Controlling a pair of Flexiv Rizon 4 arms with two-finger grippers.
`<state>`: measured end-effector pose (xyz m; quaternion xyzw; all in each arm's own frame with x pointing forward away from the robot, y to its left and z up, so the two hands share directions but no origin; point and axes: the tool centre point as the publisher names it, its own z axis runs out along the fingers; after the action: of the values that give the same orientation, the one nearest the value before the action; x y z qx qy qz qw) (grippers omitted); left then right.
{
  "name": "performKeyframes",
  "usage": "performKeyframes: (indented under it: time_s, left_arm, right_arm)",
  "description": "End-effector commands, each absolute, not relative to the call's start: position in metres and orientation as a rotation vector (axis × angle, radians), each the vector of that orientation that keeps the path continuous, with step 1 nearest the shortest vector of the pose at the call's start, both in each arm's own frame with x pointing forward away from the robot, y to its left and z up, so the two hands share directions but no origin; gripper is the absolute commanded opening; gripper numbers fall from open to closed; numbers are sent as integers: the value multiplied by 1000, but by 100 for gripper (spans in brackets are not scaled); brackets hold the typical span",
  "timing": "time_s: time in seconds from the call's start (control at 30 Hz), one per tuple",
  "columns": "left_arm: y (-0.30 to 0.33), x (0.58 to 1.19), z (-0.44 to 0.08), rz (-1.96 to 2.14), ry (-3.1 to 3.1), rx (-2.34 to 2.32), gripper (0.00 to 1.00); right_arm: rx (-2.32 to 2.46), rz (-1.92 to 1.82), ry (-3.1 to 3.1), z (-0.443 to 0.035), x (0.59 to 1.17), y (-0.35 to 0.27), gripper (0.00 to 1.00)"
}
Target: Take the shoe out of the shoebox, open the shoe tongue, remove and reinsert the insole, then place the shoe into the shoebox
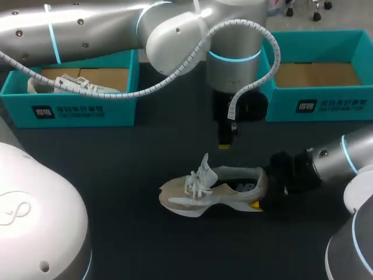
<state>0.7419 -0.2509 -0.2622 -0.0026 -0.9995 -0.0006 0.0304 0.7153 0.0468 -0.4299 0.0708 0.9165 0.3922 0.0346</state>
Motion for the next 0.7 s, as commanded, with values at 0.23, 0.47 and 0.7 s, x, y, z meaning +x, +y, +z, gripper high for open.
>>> performKeyframes:
  time_s: [0.23,0.47,0.7]
  left_arm:
    - [-261,736,-285,113,-3017,-82,0]
    - [-274,712,-305,151,-2974,-152,0]
    - [-284,702,-322,191,-2923,-141,0]
  right_arm:
    - [218,1205,2816,-432,716,48,0]
    - [218,1205,2816,-432,716,48,0]
    - [218,1205,2816,-432,716,48,0]
